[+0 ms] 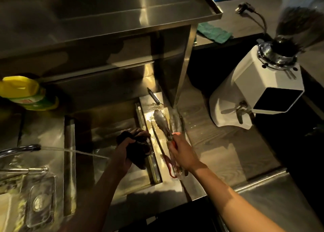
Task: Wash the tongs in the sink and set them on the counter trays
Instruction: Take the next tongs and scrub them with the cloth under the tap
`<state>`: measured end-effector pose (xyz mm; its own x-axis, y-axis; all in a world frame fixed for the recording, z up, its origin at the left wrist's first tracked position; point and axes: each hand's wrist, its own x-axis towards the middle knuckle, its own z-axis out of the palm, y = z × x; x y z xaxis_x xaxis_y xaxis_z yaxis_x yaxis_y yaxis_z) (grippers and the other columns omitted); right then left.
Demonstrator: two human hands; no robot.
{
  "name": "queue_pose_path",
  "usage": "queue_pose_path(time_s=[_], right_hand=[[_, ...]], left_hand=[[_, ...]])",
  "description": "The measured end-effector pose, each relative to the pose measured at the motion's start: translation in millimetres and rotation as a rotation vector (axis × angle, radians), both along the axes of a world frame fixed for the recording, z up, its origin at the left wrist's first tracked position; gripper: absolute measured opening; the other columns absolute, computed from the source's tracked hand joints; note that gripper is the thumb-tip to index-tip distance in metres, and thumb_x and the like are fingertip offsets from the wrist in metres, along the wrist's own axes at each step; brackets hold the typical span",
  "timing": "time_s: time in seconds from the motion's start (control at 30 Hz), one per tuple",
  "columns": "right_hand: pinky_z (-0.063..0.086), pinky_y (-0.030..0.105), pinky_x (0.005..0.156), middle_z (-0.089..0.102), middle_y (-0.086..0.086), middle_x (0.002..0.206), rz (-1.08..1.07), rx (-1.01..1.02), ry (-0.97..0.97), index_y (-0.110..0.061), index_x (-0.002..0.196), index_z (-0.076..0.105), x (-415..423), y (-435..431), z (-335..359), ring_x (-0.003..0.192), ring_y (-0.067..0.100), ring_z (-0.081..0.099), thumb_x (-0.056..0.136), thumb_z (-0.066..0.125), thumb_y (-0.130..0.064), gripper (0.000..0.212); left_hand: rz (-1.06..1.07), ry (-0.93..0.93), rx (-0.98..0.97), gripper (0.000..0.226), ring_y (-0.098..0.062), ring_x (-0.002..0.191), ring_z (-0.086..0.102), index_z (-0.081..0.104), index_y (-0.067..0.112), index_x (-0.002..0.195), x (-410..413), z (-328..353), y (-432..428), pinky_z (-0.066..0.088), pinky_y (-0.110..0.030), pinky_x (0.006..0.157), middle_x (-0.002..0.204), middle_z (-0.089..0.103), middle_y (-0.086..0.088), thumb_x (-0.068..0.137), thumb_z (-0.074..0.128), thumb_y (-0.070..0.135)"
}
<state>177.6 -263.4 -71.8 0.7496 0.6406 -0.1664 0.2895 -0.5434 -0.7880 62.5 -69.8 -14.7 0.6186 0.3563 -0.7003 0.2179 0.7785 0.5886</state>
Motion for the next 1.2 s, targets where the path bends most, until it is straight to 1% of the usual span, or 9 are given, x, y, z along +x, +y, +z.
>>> queue_pose_path(time_s=[0.27, 0.47, 0.57, 0.73, 0.87, 0.93, 1.03, 1.1, 1.2], right_hand=[[0.047, 0.040, 0.076, 0.049, -0.004, 0.105, 0.300, -0.068, 0.063, -0.030, 0.115, 0.050, -51.0, 84.7, 4.0, 0.088, 0.018, 0.054, 0.104, 0.041, -0.037, 0.015], [0.040, 0.033, 0.068, 0.051, 0.002, 0.088, 0.595, -0.234, 0.095, -0.046, 0.090, 0.054, -79.7, 146.3, 14.1, 0.078, 0.018, 0.054, 0.106, 0.027, -0.050, 0.032], [0.038, 0.031, 0.070, 0.053, -0.001, 0.088, 0.643, -0.297, -0.006, -0.029, 0.099, 0.064, -87.2, 180.1, 7.9, 0.079, 0.017, 0.053, 0.104, 0.027, -0.055, 0.046], [0.044, 0.037, 0.074, 0.059, 0.006, 0.087, 0.608, -0.340, -0.036, -0.016, 0.084, 0.063, -92.1, 220.3, 0.0, 0.079, 0.022, 0.057, 0.101, 0.028, -0.062, 0.060], [0.046, 0.036, 0.068, 0.066, 0.008, 0.086, 0.520, -0.356, 0.192, -0.017, 0.087, 0.064, -107.5, 250.5, -3.1, 0.076, 0.023, 0.062, 0.096, 0.035, -0.070, 0.061], [0.047, 0.034, 0.068, 0.065, 0.004, 0.083, 0.519, -0.426, 0.169, -0.021, 0.090, 0.067, -104.0, 252.0, -2.6, 0.074, 0.018, 0.061, 0.096, 0.034, -0.070, 0.060], [0.046, 0.034, 0.067, 0.061, -0.003, 0.078, 0.458, -0.473, 0.086, -0.023, 0.092, 0.068, -98.7, 245.4, -7.1, 0.072, 0.015, 0.058, 0.094, 0.032, -0.073, 0.062], [0.043, 0.034, 0.068, 0.063, -0.003, 0.083, 0.432, -0.448, 0.102, -0.024, 0.093, 0.068, -107.7, 250.6, -12.4, 0.076, 0.016, 0.057, 0.096, 0.030, -0.071, 0.060], [0.046, 0.036, 0.078, 0.071, 0.009, 0.099, 0.403, -0.352, 0.212, -0.017, 0.100, 0.071, -129.9, 266.2, -24.1, 0.092, 0.027, 0.065, 0.102, 0.031, -0.059, 0.059]], left_hand=[[0.166, -0.132, -0.035, 0.037, -0.031, 0.099, 0.066, 0.063, 0.004, 0.117, -63.5, -7.1, 70.8, 0.055, -0.048, 0.089, 0.106, 0.069, -0.017, 0.087, 0.041, 0.005], [0.197, -0.242, -0.043, 0.031, -0.027, 0.100, 0.065, 0.072, 0.013, 0.101, -103.2, -21.8, 125.9, 0.044, -0.046, 0.102, 0.103, 0.069, -0.011, 0.071, 0.079, 0.012], [0.091, -0.108, 0.264, 0.040, -0.015, 0.089, 0.071, 0.076, 0.029, 0.081, -106.4, -28.5, 143.9, 0.056, -0.036, 0.086, 0.087, 0.076, 0.005, 0.090, 0.059, -0.006], [0.021, -0.007, 0.516, 0.010, -0.030, 0.058, 0.064, 0.069, -0.002, 0.088, -113.2, -37.9, 184.4, 0.055, -0.038, 0.058, 0.074, 0.069, -0.018, 0.088, 0.071, 0.008], [0.473, 0.036, 0.251, 0.029, -0.031, 0.094, 0.073, 0.076, 0.007, 0.102, -105.5, -55.1, 193.3, 0.058, -0.047, 0.085, 0.106, 0.074, -0.016, 0.076, 0.083, 0.020], [0.543, 0.008, 0.142, 0.012, -0.027, 0.099, 0.073, 0.080, 0.016, 0.092, -107.8, -60.2, 198.1, 0.056, -0.050, 0.091, 0.103, 0.076, -0.010, 0.081, 0.078, 0.018], [0.532, -0.007, 0.009, 0.043, -0.030, 0.097, 0.071, 0.066, 0.001, 0.120, -117.9, -75.1, 204.5, 0.057, -0.047, 0.088, 0.109, 0.071, -0.014, 0.086, 0.068, 0.026], [0.426, -0.032, -0.009, 0.067, -0.024, 0.080, 0.070, 0.054, -0.006, 0.133, -121.5, -79.6, 198.6, 0.060, -0.035, 0.066, 0.119, 0.063, -0.021, 0.082, 0.073, 0.033], [0.332, 0.100, -0.138, 0.045, -0.027, 0.075, 0.072, 0.069, -0.001, 0.114, -116.4, -78.1, 174.6, 0.060, -0.039, 0.072, 0.108, 0.072, -0.017, 0.076, 0.080, 0.020]])
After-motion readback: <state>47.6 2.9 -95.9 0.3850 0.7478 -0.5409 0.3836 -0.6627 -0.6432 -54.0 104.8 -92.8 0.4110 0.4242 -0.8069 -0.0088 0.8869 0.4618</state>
